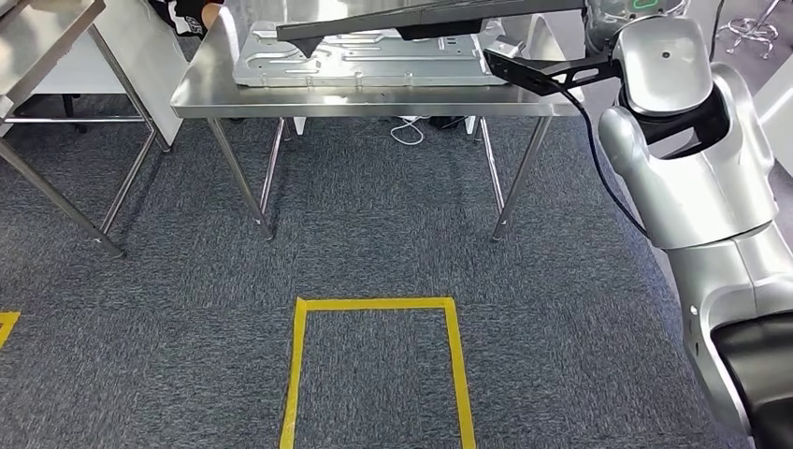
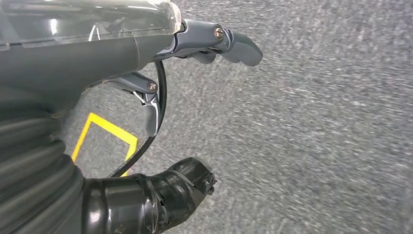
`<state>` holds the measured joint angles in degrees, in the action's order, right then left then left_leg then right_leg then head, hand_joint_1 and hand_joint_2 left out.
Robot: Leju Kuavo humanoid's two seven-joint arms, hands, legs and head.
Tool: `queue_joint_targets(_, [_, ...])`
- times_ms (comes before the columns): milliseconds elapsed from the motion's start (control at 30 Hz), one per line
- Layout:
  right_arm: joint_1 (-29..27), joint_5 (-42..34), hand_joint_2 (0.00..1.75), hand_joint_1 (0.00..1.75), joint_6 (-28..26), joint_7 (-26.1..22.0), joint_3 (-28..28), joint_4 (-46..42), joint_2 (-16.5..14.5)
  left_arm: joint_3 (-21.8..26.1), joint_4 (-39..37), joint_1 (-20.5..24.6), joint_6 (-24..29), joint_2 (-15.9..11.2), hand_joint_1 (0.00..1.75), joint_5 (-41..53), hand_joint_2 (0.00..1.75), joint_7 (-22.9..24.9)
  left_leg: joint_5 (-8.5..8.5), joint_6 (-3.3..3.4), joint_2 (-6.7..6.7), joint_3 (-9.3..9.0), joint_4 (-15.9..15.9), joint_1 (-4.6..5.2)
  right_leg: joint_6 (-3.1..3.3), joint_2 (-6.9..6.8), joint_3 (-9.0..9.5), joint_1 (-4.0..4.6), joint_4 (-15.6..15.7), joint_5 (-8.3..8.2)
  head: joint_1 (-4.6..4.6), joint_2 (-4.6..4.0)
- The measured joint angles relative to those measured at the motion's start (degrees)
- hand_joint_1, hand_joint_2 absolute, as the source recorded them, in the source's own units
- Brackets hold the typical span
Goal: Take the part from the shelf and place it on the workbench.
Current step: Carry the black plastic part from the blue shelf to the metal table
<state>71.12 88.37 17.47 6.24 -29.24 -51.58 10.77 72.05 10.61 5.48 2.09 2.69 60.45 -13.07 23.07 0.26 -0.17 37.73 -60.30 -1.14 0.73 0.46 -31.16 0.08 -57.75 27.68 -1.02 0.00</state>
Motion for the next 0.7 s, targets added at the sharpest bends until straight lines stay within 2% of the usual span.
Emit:
queue_joint_targets(33, [0.0, 0.0, 1.75, 1.75, 0.0, 0.0, 0.0, 0.0, 0.0, 0.0, 0.0, 0.0, 0.0, 0.0, 0.0, 0.0, 1.75, 0.0, 0.08, 0.22, 0.0, -0.44, 1.0, 0.09, -0.29, 0.06, -0.06, 0.13, -0.1, 0.25, 0.01, 0.0])
queue_joint_targets(133, [0.2, 0.0, 1.75, 1.75, 0.0, -0.1, 0.0, -0.1, 0.1, 0.0, 0.0, 0.0, 0.0, 0.0, 0.0, 0.0, 1.75, 0.2, 0.69, 1.11, -0.07, -0.81, 1.4, 0.06, -1.13, 0.1, 0.04, 0.17, -0.1, 0.83, 0.03, 0.0])
queue_joint_targets(200, [0.4, 0.0, 1.75, 1.75, 0.0, -0.1, 0.0, -0.2, 0.2, 0.0, 0.0, 0.1, 0.0, 0.0, 0.0, 0.0, 1.75, 0.2, 1.04, 1.84, -0.07, -1.56, 1.8, -0.15, -1.75, -0.04, -1.13, 0.02, -2.9, 2.35, 0.04, 0.0])
queue_joint_targets(233, [0.4, 0.0, 1.75, 1.75, 0.0, -0.1, 0.0, -0.2, 0.3, 0.0, 0.0, 0.1, 0.0, 0.0, 0.0, 0.0, 1.75, 0.2, 1.26, 2.12, -0.08, -1.91, 1.9, -0.19, -2.0, -0.12, -2.84, -0.1, -6.0, 3.56, 0.07, 0.0])
queue_joint_targets(300, [0.3, 0.0, 1.75, 1.75, 0.1, -0.1, 0.0, -0.2, 0.3, 0.0, 0.0, 0.2, 0.0, 0.0, 0.0, 0.0, 1.75, 0.2, 1.83, 2.41, -0.14, -2.47, 2.0, -0.16, -2.32, -0.14, -7.66, -0.29, -13.6, 5.59, 0.07, 0.0])
queue_joint_targets(333, [0.1, -0.1, 1.75, 1.75, 0.1, -0.1, 0.0, -0.1, 0.4, 0.1, 0.0, 0.2, 0.0, 0.0, 0.0, 0.0, 1.75, 0.2, 2.16, 2.4, -0.2, -2.83, 1.9, -0.15, -2.38, -0.15, -9.52, -0.37, -15.7, 5.37, 0.07, 0.0])
queue_joint_targets(367, [0.0, -0.1, 1.75, 1.75, 0.0, -0.1, 0.0, 0.0, 0.4, 0.1, 0.0, 0.1, 0.0, 0.0, 0.0, 0.0, 1.75, 0.3, 2.53, 2.36, -0.26, -3.28, 1.9, -0.12, -2.34, -0.16, -10.44, -0.42, -15.8, 4.03, 0.07, 0.0])
queue_joint_targets(400, [-0.1, -0.1, 1.75, 1.75, 0.0, -0.1, 0.0, 0.1, 0.4, 0.1, 0.0, 0.1, 0.0, 0.0, 0.0, 0.0, 1.75, 0.3, 2.92, 2.29, -0.32, -3.86, 1.9, -0.09, -2.17, -0.16, -10.22, -0.42, -13.6, 1.57, 0.07, 0.0])
queue_joint_targets(433, [-0.1, 0.0, 1.75, 1.75, 0.0, 0.0, 0.0, 0.1, 0.4, 0.1, 0.0, 0.1, 0.0, 0.0, 0.0, -0.1, 1.75, 0.4, 3.34, 2.2, -0.37, -4.48, 2.0, -0.04, -1.84, -0.16, -9.11, -0.35, -9.9, -1.42, 0.08, 0.0])
queue_joint_targets(467, [-0.1, 0.0, 1.75, 1.75, 0.0, 0.1, 0.0, 0.2, 0.3, 0.2, 0.0, 0.1, 0.0, 0.0, 0.0, -0.1, 1.75, 0.4, 3.72, 2.06, -0.4, -5.02, 2.0, 0.0, -1.44, -0.16, -7.76, -0.18, -6.3, -3.55, 0.04, 0.0])
queue_joint_targets(500, [-0.1, 0.1, 1.75, 1.75, 0.0, 0.3, -0.1, 0.2, 0.2, 0.3, 0.0, 0.1, 0.0, 0.0, 0.0, -0.1, 1.75, 0.4, 4.01, 1.85, -0.43, -5.37, 2.1, 0.02, -1.01, -0.2, -6.48, 0.05, -3.2, -4.91, 0.04, 0.0])
queue_joint_targets(533, [-0.1, 0.2, 1.75, 1.75, 0.0, 0.7, -0.1, 0.3, -0.1, 0.4, 0.0, 0.2, 0.0, 0.0, 0.0, -0.2, 1.75, 0.5, 4.19, 1.59, -0.41, -5.51, 2.2, 0.0, -0.64, -0.23, -5.65, 0.3, -1.4, -5.2, 0.02, 0.0])
queue_joint_targets(600, [-0.2, 0.5, 1.75, 1.75, -0.2, 1.8, -0.2, 0.4, -1.0, 0.5, 0.0, 0.3, 0.0, 0.1, 0.0, -0.3, 1.75, 0.6, 4.35, 0.99, -0.29, -5.64, 2.6, -0.06, -0.13, -0.19, -5.0, 0.64, -0.3, -4.57, 0.01, 0.0])
queue_joint_targets(667, [-0.4, 1.1, 1.75, 1.75, -0.7, 3.2, -0.3, 0.7, -2.1, 0.6, 0.0, 0.6, 0.2, 0.1, 0.0, -0.2, 1.75, 0.6, 4.89, 0.44, -0.14, -6.04, 2.4, -0.01, 0.25, -0.18, -3.92, 0.22, 0.8, -4.36, 0.0, 0.0])
queue_joint_targets(700, [-0.4, 1.3, 1.75, 1.75, -1.2, 3.7, -0.3, 0.9, -2.6, 0.6, 0.0, 0.6, 0.3, 0.1, 0.0, -0.2, 1.75, 0.6, 5.55, 0.24, -0.1, -5.69, 1.1, 0.0, 0.49, -0.27, -3.2, -0.01, 1.3, -4.27, -0.02, 0.0])
